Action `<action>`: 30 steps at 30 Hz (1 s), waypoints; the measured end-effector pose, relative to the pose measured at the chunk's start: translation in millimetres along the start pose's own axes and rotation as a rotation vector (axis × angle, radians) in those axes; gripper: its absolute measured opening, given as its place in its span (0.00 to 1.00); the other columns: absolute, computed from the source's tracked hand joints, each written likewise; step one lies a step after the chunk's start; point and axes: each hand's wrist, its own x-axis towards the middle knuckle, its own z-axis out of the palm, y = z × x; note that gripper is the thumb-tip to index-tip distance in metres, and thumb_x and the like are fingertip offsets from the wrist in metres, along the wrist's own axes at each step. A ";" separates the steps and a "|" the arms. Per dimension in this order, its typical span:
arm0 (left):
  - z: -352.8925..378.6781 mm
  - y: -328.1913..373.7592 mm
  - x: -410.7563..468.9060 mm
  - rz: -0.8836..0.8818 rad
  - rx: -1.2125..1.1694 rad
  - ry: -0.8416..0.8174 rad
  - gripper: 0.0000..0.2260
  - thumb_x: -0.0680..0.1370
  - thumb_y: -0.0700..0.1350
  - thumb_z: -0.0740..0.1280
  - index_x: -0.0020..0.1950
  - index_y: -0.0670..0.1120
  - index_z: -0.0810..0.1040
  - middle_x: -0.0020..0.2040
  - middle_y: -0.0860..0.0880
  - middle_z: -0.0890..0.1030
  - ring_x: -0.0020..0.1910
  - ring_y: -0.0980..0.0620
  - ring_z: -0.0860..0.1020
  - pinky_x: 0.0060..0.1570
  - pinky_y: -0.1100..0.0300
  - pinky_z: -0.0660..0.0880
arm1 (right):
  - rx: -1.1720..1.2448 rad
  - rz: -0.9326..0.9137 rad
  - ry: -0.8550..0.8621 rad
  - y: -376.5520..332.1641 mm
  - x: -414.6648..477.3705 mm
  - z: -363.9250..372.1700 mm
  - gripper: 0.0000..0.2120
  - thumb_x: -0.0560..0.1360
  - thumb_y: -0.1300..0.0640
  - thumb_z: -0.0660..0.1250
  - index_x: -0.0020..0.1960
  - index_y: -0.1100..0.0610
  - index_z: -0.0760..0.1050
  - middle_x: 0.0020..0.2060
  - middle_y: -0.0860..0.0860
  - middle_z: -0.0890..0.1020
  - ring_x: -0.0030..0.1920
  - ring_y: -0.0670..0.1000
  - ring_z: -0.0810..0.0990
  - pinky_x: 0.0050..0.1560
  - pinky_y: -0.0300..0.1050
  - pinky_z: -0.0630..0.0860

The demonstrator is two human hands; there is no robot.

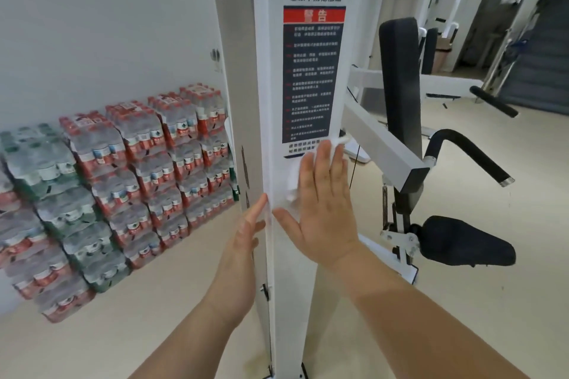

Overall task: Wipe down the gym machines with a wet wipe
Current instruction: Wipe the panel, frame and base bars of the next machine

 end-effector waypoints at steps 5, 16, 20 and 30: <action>6.5 -53.0 -12.0 0.041 0.029 -0.009 0.39 0.71 0.80 0.48 0.77 0.62 0.64 0.74 0.69 0.67 0.74 0.68 0.63 0.78 0.47 0.59 | -0.074 -0.183 -0.051 -12.1 -42.6 30.0 0.46 0.82 0.35 0.54 0.81 0.63 0.35 0.80 0.61 0.33 0.80 0.65 0.36 0.80 0.61 0.39; 13.9 -157.0 -15.3 0.289 -0.070 -0.066 0.45 0.69 0.81 0.52 0.79 0.56 0.60 0.77 0.66 0.63 0.77 0.63 0.60 0.77 0.48 0.59 | -0.120 -0.354 -0.005 -16.6 -67.5 60.0 0.44 0.81 0.32 0.49 0.81 0.64 0.46 0.81 0.61 0.42 0.81 0.64 0.38 0.80 0.61 0.41; 17.9 -193.1 -23.5 0.341 -0.138 -0.068 0.48 0.63 0.84 0.57 0.77 0.59 0.64 0.77 0.66 0.64 0.76 0.64 0.61 0.75 0.46 0.61 | -0.135 -0.236 0.100 2.5 -62.5 55.1 0.44 0.81 0.33 0.48 0.81 0.66 0.48 0.81 0.66 0.47 0.81 0.65 0.40 0.81 0.62 0.42; 27.0 -239.2 -30.0 0.409 -0.038 -0.019 0.40 0.68 0.81 0.54 0.77 0.64 0.62 0.76 0.69 0.63 0.76 0.67 0.59 0.77 0.44 0.60 | -0.114 -0.196 -0.039 4.1 -154.0 104.7 0.43 0.82 0.34 0.49 0.82 0.61 0.35 0.80 0.60 0.33 0.80 0.61 0.32 0.80 0.60 0.37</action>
